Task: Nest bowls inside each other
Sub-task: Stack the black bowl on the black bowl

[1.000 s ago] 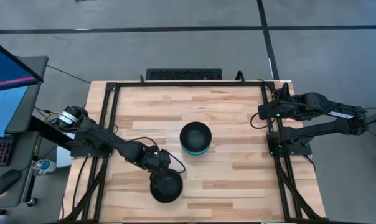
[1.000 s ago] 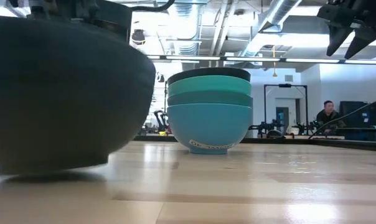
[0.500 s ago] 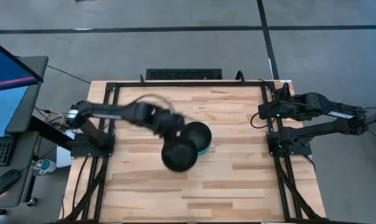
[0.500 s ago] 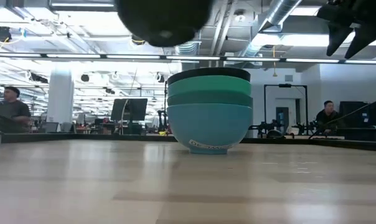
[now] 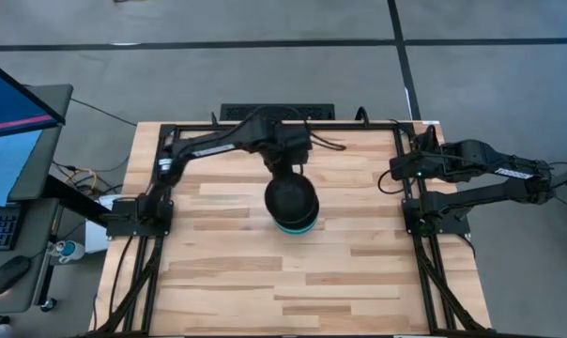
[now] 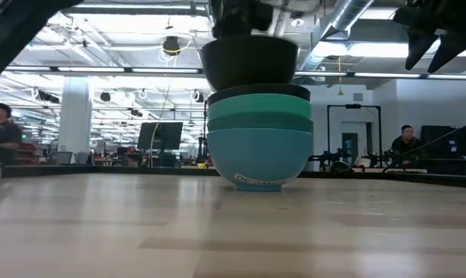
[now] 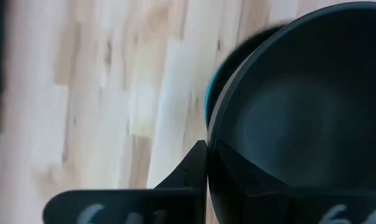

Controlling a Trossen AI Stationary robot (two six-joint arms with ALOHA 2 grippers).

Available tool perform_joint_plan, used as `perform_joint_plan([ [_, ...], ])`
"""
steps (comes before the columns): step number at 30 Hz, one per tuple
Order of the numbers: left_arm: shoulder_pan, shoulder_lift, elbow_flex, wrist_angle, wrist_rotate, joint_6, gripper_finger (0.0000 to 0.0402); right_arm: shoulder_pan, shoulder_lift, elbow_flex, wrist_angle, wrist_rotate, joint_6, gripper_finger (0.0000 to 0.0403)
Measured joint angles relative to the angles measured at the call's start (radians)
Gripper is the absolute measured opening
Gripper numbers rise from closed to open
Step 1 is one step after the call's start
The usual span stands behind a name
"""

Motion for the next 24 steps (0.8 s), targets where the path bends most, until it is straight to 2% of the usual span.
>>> perform_joint_plan([
  [5, -0.007, 0.055, 0.02, -0.052, 0.005, 0.035, 0.0, 0.0, -0.001, 0.0, -0.024, 0.0, 0.0, 0.0306],
  [10, -0.011, 0.055, 0.022, 0.058, 0.046, 0.034, 0.0, 0.0, -0.006, 0.0, -0.024, 0.005, -0.002, 0.0306],
  [17, -0.005, 0.055, 0.022, 0.063, 0.061, 0.028, 0.0, 0.0, -0.015, 0.0, -0.025, 0.006, -0.003, 0.0306],
  [24, -0.003, 0.054, -0.047, 0.066, 0.076, 0.025, 0.0, 0.0, -0.015, 0.0, -0.024, 0.006, -0.003, 0.0306],
])
